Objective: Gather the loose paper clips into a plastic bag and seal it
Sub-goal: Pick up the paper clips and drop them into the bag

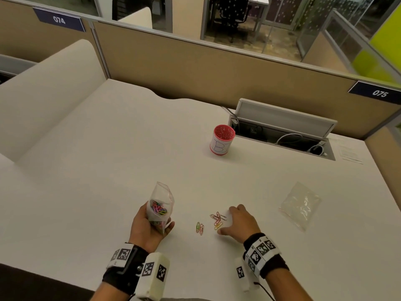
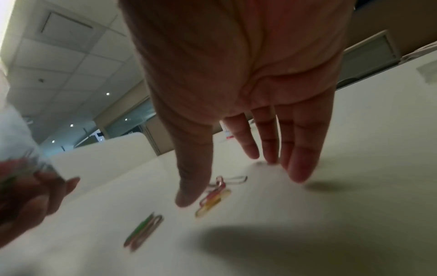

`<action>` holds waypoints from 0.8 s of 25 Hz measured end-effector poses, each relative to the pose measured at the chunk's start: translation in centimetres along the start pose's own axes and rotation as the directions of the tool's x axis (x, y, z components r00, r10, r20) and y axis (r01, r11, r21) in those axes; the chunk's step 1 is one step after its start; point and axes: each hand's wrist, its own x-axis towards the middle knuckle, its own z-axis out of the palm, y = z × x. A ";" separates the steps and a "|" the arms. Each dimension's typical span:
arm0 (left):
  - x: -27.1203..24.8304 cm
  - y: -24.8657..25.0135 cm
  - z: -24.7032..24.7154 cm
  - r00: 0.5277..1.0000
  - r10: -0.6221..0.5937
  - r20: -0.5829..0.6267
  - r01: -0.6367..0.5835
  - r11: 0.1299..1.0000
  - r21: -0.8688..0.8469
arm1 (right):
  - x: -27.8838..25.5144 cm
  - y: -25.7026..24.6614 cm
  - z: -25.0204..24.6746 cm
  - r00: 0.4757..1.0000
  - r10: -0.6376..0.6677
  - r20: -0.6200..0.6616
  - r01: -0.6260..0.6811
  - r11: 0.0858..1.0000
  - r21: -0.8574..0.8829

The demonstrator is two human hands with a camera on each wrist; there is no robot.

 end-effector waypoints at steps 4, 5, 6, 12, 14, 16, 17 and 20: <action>0.1 -0.4 0.3 1.000 -0.014 0.001 0.014 1.000 0.009 | 0.2 -2.4 2.2 0.997 0.020 -0.078 -0.025 0.998 -0.064; 0.1 -0.4 0.4 1.000 -0.013 0.002 0.013 1.000 0.009 | 0.2 -3.2 2.7 0.995 0.005 -0.102 -0.012 0.998 -0.060; 0.0 -0.4 0.5 1.000 -0.012 0.004 0.012 1.000 0.007 | 0.2 -4.0 3.2 0.991 -0.011 -0.132 0.002 0.998 -0.068; -0.4 -0.3 0.3 1.000 0.002 0.005 -0.002 1.000 0.005 | -0.1 -7.6 3.8 0.993 -0.115 -0.004 0.111 0.965 -0.239; -0.3 -0.1 0.0 1.000 0.005 0.003 -0.005 1.000 -0.005 | -0.2 -7.3 3.8 0.983 -0.178 -0.036 0.162 0.951 -0.263; -0.3 0.1 -0.2 1.000 0.001 0.001 -0.001 1.000 -0.014 | 0.0 -6.9 3.9 0.977 -0.212 -0.028 0.194 0.935 -0.296; -0.2 0.1 -0.3 1.000 -0.004 0.003 0.004 1.000 -0.019 | 0.4 -6.3 4.1 0.972 -0.231 -0.040 0.208 0.930 -0.304; -0.2 0.0 0.0 1.000 -0.012 0.003 0.012 1.000 -0.016 | 1.0 -5.7 3.4 0.976 -0.215 -0.042 0.197 0.943 -0.267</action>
